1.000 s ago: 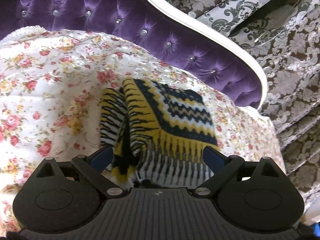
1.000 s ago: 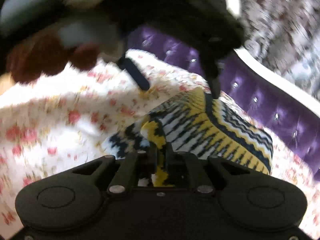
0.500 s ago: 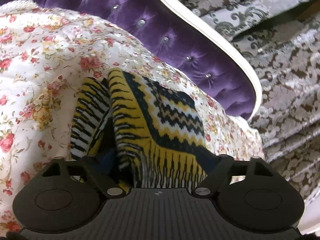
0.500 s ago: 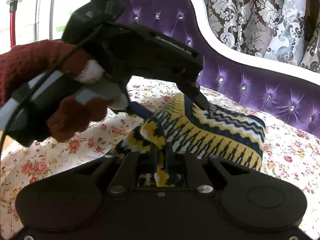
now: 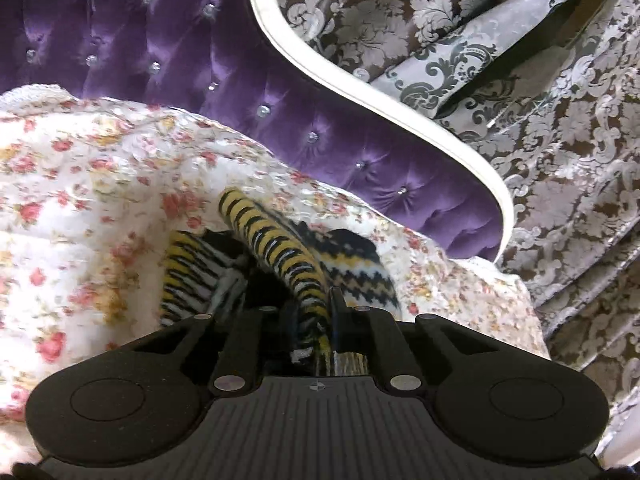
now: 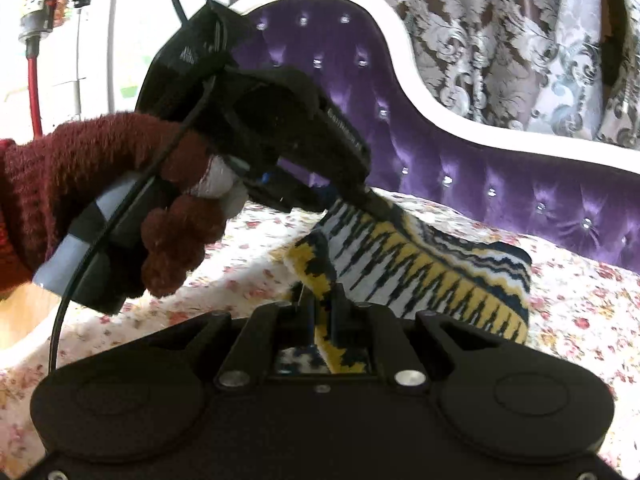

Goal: Fold small clothes

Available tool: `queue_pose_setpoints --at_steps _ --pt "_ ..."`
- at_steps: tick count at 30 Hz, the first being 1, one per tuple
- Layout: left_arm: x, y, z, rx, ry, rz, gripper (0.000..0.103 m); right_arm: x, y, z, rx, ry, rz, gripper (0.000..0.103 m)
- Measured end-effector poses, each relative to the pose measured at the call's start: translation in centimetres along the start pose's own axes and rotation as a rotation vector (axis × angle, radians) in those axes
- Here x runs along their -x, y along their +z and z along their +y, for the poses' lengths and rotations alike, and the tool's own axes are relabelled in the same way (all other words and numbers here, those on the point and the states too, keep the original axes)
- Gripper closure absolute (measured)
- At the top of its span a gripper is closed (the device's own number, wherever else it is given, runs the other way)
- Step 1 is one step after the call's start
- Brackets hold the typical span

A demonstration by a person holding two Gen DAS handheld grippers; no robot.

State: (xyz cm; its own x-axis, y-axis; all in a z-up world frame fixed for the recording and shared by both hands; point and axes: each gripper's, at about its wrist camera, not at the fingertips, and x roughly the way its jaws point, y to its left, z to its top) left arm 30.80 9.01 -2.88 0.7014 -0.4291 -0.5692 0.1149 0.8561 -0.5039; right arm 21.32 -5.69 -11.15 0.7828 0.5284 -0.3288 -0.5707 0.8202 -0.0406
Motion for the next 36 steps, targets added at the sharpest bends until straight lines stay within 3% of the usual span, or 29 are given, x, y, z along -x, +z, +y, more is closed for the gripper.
queue_pose_setpoints --at_steps 4,6,8,10,12,14,16,18,21,25,29,36 --pt "-1.6 -1.4 2.7 0.021 0.109 0.049 0.089 -3.6 -1.6 1.2 0.002 0.05 0.114 0.087" --pt "-3.1 -2.6 4.0 0.027 0.142 0.089 0.086 -5.2 -2.8 1.4 0.004 0.055 0.181 0.078" --pt "-3.0 -3.4 4.3 0.027 0.131 0.043 0.085 -4.9 -3.1 1.0 -0.01 0.07 0.163 0.078" --pt "-2.8 -3.5 4.0 0.019 0.126 0.028 0.083 -4.1 -2.9 0.3 -0.036 0.106 0.159 0.056" --pt "-2.3 -3.4 3.6 0.002 0.129 0.022 0.071 -3.1 -2.7 -0.4 -0.049 0.125 0.141 0.023" --pt "-1.5 -3.3 3.3 0.0 0.135 -0.014 0.04 -1.9 -2.6 -1.4 -0.075 0.132 0.121 0.021" --pt "-0.4 -3.3 3.4 0.015 0.115 -0.057 0.024 -0.8 -2.4 -2.8 -0.126 0.131 0.11 0.015" --pt "0.5 -3.4 3.5 0.029 0.1 -0.072 0.019 0.2 -2.3 -4.8 -0.199 0.133 0.093 0.002" --pt "1.2 -3.8 3.1 0.013 0.101 -0.048 0.005 1.2 -2.3 -7.9 -0.33 0.118 0.065 0.0" --pt "1.1 -5.5 2.9 -0.02 0.092 0.026 0.005 1.0 -2.2 -13.0 -0.538 0.085 0.032 0.0" --pt "0.6 -7.2 3.3 0.008 0.076 0.073 0.005 -0.5 -2.8 -17.2 -0.717 0.103 0.017 0.0" --pt "-1.3 -8.1 3.5 0.041 0.041 0.114 0.005 -5.1 -3.7 -19.9 -0.808 0.156 0.057 0.0"
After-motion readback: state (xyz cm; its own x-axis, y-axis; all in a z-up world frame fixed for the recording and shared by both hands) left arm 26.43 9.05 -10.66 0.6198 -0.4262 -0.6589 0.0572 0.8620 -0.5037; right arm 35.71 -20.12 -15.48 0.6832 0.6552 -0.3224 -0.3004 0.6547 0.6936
